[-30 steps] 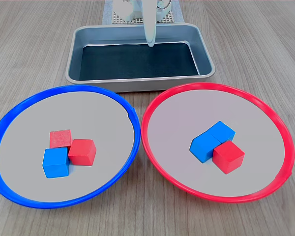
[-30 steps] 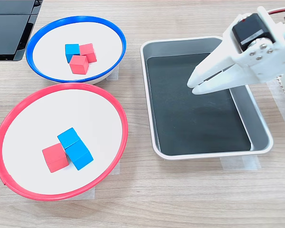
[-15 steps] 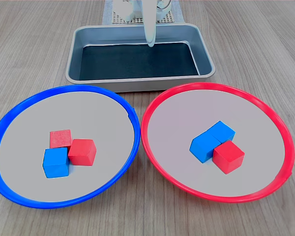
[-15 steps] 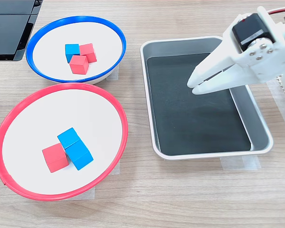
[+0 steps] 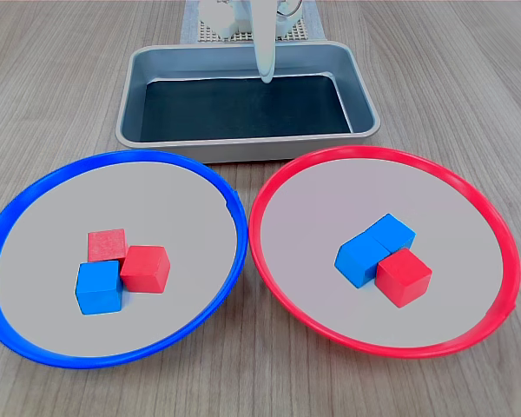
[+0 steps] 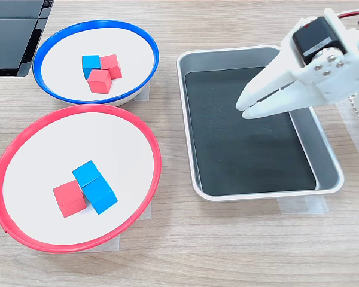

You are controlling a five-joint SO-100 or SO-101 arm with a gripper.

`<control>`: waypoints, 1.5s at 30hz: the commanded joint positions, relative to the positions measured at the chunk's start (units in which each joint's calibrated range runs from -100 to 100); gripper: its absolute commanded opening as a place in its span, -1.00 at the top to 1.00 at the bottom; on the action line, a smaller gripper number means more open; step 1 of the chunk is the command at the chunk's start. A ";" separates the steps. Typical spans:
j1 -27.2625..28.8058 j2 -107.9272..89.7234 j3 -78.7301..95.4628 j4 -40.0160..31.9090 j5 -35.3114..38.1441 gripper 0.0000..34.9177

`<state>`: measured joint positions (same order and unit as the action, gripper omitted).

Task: Relocate any misplaced blocks to their matching dishes.

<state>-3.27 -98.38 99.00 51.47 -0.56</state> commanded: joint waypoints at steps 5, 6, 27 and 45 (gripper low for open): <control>0.12 -0.51 -0.28 0.24 -0.10 0.98; 0.12 -0.51 -0.28 0.24 -0.10 0.98; -3.17 -0.51 -0.55 0.99 1.95 0.94; 2.76 46.31 -43.70 -8.67 8.94 0.98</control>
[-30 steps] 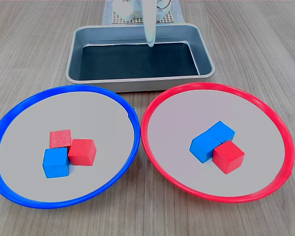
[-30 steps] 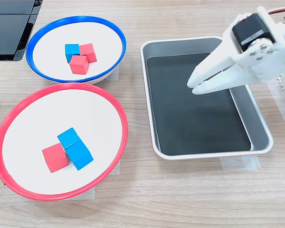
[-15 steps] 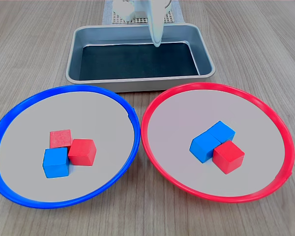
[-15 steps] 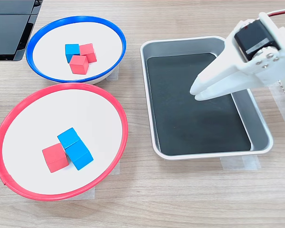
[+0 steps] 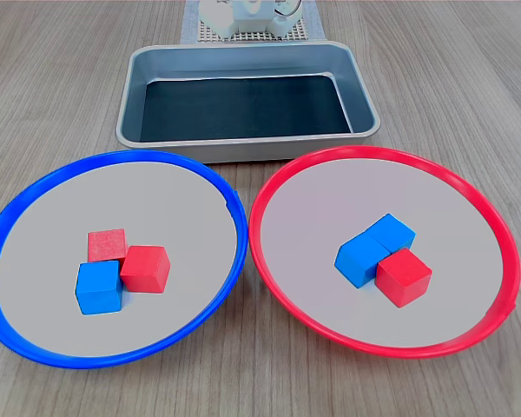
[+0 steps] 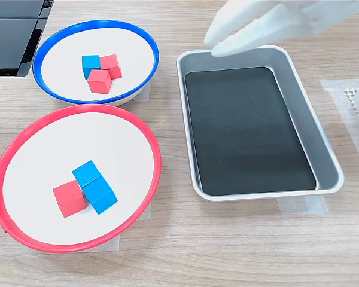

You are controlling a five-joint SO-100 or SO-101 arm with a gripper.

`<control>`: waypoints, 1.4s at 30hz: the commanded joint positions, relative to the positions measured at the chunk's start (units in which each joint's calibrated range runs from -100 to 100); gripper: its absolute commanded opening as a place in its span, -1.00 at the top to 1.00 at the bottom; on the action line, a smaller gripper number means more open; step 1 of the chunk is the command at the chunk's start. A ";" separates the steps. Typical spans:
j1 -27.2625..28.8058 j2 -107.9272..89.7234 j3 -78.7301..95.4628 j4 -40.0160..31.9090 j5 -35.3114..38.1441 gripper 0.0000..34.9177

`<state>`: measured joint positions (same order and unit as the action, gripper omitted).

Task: Relocate any misplaced blocks to their matching dishes.

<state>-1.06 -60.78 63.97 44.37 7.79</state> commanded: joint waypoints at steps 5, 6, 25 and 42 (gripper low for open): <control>1.58 20.23 -18.41 -1.49 0.59 0.98; 1.77 22.45 -20.05 -1.74 0.59 0.98; 4.97 56.48 -46.45 -4.71 -1.71 0.70; 9.77 82.83 -69.57 3.63 -5.03 -0.17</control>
<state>7.70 21.74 -2.54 46.90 2.95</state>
